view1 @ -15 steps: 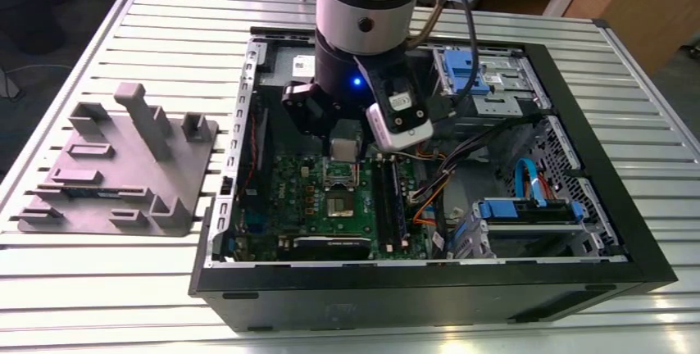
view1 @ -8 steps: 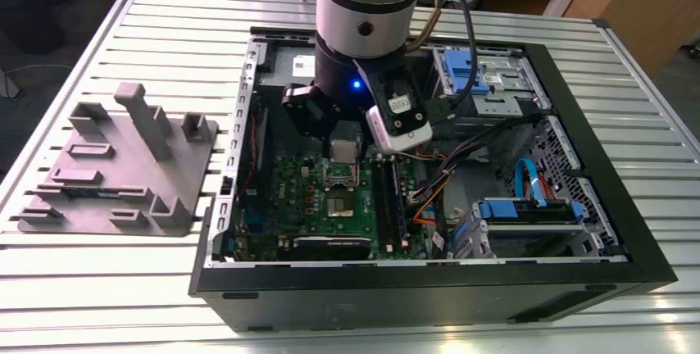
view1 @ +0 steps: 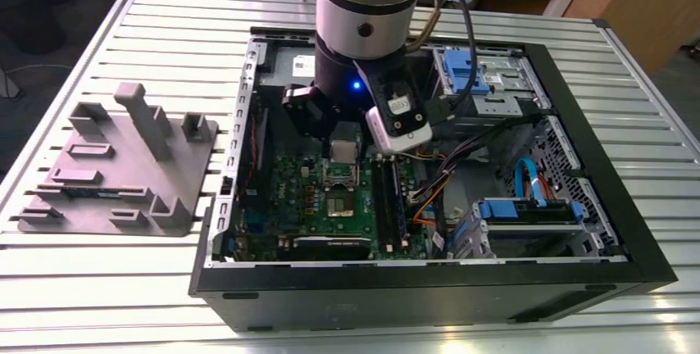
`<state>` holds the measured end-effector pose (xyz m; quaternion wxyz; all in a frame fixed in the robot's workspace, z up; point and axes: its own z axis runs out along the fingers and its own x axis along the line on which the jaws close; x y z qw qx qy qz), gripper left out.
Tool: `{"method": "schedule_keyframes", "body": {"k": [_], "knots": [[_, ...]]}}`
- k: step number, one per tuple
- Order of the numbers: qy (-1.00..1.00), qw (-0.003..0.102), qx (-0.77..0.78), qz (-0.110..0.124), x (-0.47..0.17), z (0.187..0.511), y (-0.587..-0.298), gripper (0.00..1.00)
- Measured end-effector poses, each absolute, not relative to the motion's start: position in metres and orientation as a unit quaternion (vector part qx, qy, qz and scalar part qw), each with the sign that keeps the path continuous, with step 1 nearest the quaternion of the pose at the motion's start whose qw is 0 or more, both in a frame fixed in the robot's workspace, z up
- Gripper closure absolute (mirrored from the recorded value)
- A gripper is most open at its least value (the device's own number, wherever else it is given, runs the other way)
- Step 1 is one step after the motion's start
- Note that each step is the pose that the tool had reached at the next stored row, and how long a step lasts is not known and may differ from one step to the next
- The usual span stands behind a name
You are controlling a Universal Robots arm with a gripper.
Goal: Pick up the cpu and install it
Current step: 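Place the cpu into insertion slot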
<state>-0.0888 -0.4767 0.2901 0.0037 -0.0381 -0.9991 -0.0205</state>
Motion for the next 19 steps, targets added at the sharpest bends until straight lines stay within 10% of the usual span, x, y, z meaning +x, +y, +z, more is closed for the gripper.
{"method": "schedule_keyframes", "body": {"k": [19], "knots": [[-0.999,0.004,-0.038,-0.02,-0.089,0.264,-0.486,0.53]]}}
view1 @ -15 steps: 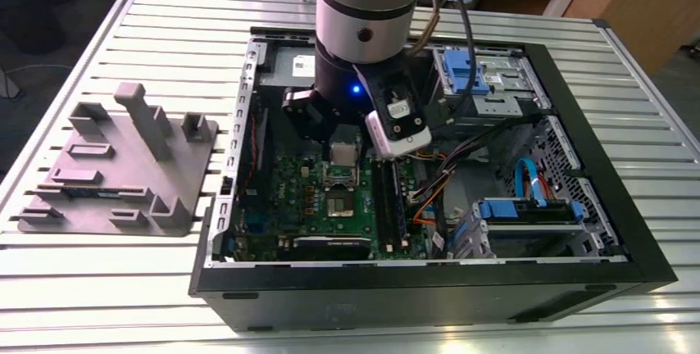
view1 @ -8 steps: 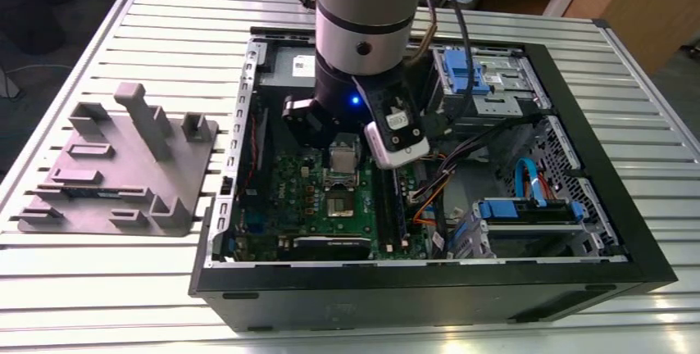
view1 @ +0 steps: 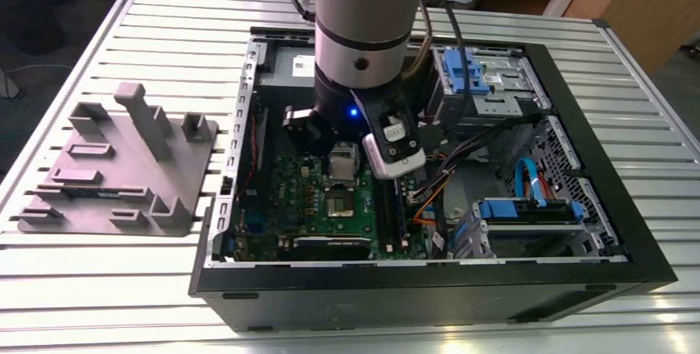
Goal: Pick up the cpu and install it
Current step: 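Place the cpu into insertion slot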
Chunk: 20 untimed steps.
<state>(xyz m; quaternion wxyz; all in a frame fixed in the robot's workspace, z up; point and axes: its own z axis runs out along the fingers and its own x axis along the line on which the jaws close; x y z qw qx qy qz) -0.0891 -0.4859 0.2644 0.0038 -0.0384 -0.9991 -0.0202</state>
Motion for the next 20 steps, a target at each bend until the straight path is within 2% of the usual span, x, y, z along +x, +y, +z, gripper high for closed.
{"method": "schedule_keyframes", "body": {"k": [20], "knots": [[-0.999,0.004,-0.038,-0.02,-0.089,0.242,-0.498,0.53]]}}
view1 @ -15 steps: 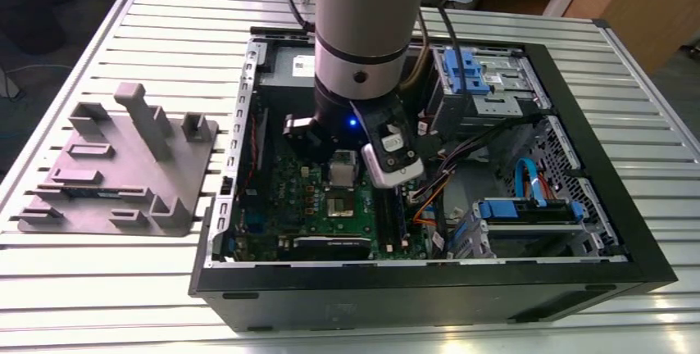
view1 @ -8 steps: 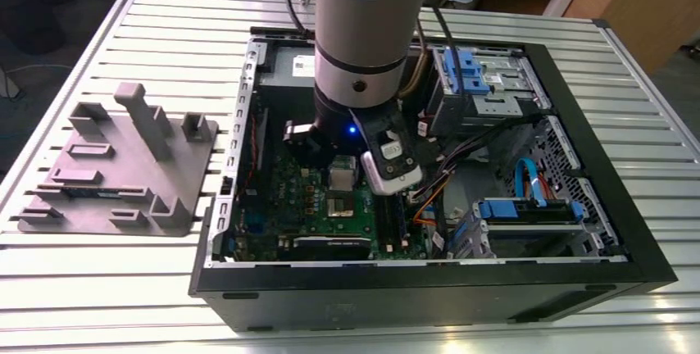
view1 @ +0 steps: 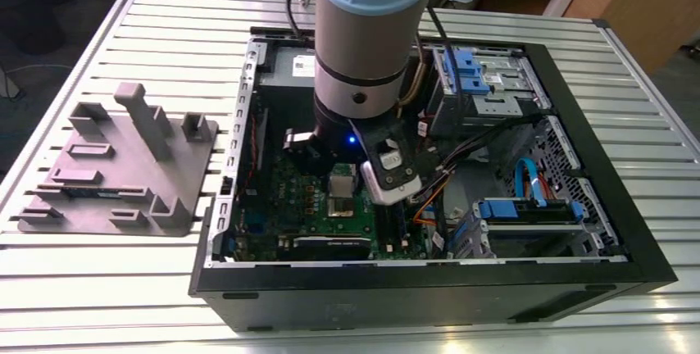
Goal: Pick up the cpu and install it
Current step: 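Place the cpu into insertion slot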
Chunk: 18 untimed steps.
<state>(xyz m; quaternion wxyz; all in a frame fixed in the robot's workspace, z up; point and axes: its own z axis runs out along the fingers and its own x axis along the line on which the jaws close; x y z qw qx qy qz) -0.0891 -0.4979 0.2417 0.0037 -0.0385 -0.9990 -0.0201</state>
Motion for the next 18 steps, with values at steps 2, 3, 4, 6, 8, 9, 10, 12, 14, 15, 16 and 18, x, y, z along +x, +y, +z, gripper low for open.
{"method": "schedule_keyframes", "body": {"k": [2,3,4,6,8,9,10,12,14,15,16,18], "knots": [[-0.999,0.004,-0.039,-0.02,-0.089,0.239,-0.499,0.53],[-0.999,0.004,-0.039,-0.02,-0.089,0.237,-0.499,0.53],[-0.999,0.004,-0.039,-0.02,-0.089,0.236,-0.5,0.53],[-0.999,0.004,-0.039,-0.02,-0.089,0.233,-0.5,0.53],[-0.999,0.004,-0.039,-0.02,-0.088,0.23,-0.501,0.53],[-0.999,0.004,-0.039,-0.02,-0.088,0.229,-0.501,0.53],[-0.999,0.004,-0.039,-0.02,-0.087,0.228,-0.501,0.53],[-0.999,0.004,-0.04,-0.02,-0.086,0.225,-0.501,0.53],[-0.999,0.004,-0.04,-0.02,-0.085,0.224,-0.501,0.53],[-0.999,0.004,-0.04,-0.02,-0.085,0.223,-0.501,0.53],[-0.999,0.004,-0.04,-0.02,-0.085,0.223,-0.502,0.53],[-0.999,0.004,-0.04,-0.02,-0.085,0.223,-0.502,0.53]]}}
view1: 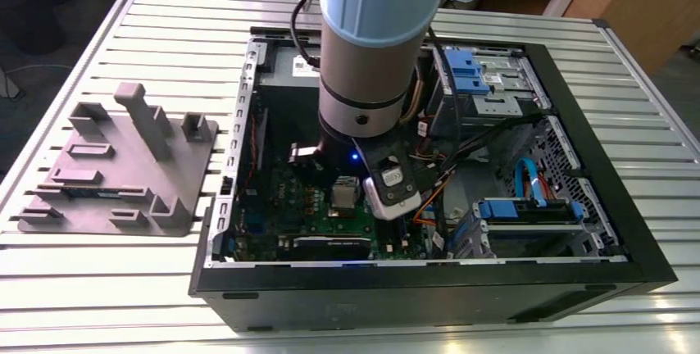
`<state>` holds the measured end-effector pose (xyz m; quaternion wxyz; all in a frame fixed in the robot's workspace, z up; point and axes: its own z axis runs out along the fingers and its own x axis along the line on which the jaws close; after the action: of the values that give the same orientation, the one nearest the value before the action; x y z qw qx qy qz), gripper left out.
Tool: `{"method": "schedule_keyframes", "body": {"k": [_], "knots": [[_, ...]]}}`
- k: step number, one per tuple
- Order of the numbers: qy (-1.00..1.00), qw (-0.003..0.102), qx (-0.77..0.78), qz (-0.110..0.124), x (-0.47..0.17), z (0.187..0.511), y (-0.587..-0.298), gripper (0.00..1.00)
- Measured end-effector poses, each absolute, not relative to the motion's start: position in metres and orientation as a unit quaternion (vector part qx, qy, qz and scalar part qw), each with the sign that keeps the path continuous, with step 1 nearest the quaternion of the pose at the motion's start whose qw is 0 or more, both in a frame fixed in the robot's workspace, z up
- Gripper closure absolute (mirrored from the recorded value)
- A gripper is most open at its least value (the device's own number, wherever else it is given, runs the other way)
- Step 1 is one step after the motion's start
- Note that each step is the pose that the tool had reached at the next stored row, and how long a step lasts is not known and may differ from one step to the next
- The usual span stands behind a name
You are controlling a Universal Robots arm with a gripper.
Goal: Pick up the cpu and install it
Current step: 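Place the cpu into insertion slot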
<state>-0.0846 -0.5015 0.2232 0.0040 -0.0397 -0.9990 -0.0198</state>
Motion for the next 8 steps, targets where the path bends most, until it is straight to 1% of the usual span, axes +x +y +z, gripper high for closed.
{"method": "schedule_keyframes", "body": {"k": [8], "knots": [[-0.999,0.004,-0.037,-0.02,-0.0845,0.2163,-0.5015,0.53]]}}
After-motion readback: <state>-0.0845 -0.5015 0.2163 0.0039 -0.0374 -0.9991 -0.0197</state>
